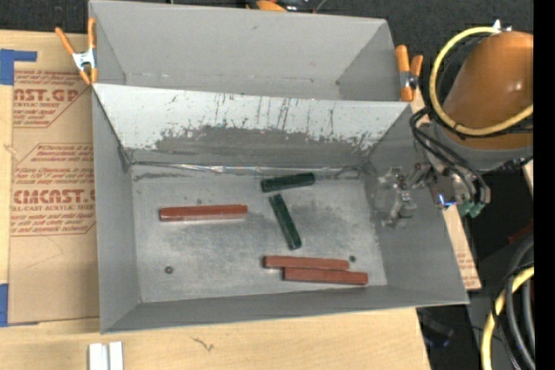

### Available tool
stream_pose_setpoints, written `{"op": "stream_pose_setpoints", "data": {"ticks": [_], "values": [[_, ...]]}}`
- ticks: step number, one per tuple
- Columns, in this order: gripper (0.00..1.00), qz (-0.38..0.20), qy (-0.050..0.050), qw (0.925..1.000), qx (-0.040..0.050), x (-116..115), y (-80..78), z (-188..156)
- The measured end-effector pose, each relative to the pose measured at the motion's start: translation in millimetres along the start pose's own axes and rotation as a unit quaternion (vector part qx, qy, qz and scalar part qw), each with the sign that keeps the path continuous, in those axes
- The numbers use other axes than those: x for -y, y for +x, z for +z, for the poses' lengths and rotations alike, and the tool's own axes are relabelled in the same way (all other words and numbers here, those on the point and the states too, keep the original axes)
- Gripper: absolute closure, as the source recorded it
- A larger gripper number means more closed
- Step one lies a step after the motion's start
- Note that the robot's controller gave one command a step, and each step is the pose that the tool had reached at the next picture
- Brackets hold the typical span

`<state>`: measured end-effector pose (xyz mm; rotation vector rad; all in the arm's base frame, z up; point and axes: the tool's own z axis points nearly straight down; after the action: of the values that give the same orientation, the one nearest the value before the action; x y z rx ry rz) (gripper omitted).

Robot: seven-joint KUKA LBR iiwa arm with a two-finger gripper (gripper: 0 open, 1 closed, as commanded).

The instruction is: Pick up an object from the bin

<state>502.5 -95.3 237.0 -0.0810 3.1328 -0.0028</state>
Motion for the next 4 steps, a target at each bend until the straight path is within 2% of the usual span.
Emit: {"op": "stream_pose_setpoints", "data": {"ticks": [1,2,3,4], "values": [[1.0,0.009,-0.002,0.9999,-0.006,-24,17.1,54],[0.0,0.01,-0.001,0.9999,-0.0034,-23,15.7,51],[0.0,-0.061,-0.002,0.9981,-0.0036,-65,11.4,168],[1.0,-0.06,-0.001,0.9982,-0.0036,-64,11.2,165]]}}
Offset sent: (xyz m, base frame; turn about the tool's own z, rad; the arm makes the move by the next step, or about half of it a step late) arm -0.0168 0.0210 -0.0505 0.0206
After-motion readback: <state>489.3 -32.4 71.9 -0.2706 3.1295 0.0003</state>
